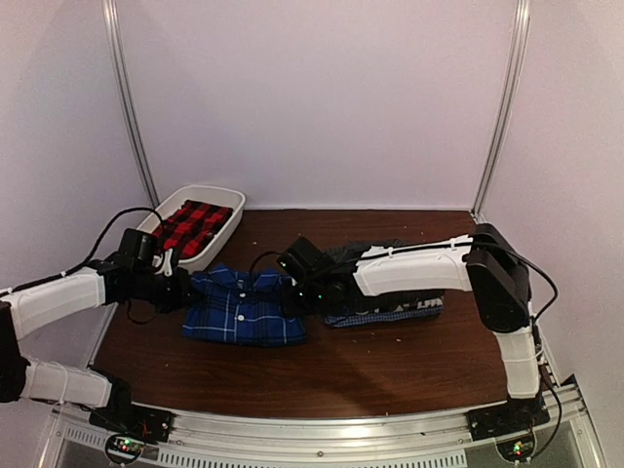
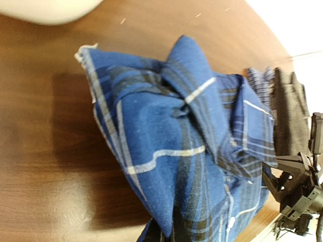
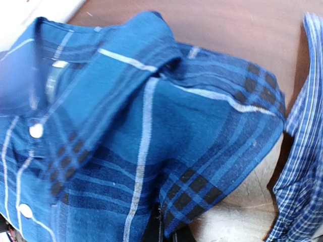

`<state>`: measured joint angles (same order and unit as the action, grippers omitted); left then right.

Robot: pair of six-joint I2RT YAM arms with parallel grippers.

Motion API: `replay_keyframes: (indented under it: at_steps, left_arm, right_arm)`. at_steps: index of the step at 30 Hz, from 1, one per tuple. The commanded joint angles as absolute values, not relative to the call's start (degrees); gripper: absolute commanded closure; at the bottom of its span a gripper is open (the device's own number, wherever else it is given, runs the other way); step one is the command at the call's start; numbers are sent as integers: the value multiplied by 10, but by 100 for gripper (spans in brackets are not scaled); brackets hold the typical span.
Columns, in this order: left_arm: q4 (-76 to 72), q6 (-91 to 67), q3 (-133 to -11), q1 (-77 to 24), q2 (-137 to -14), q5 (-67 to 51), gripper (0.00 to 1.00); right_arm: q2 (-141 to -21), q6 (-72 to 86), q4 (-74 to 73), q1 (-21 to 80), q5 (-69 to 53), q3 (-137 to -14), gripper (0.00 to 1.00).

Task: Fold and stack the long sleeve shirts
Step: Pick up the square-folded shirt from the center of the board, then place the square-folded shirt on the square-folded shirt.

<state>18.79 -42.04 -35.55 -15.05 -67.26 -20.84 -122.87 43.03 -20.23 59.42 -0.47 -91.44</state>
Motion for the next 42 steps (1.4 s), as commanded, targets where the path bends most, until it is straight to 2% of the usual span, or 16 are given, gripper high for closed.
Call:
replay_keyframes:
  at_steps: [1,7,15,24,42]
  left_arm:
    - [227,-408,-420,-150,-635,-224,100]
    - [250,-418,-499,-174,-628,-228,100]
    - [240,-445,-637,-252,-712,-188,100]
    - [174,-488,-748,-329,-836,-174,100]
    - [118,-530,-942,-446,-1102,-189,100]
  right_arm:
    - [-1210,383,-252,593,10,-990,100]
    - [-1179,335,-317,566,22,-1062,100]
    - [-1111,279,-348,498,20,-1057,100]
    - [-1023,237,-351,396,2,-982,100]
    - [-862,191,-335,200,-47,-735,100]
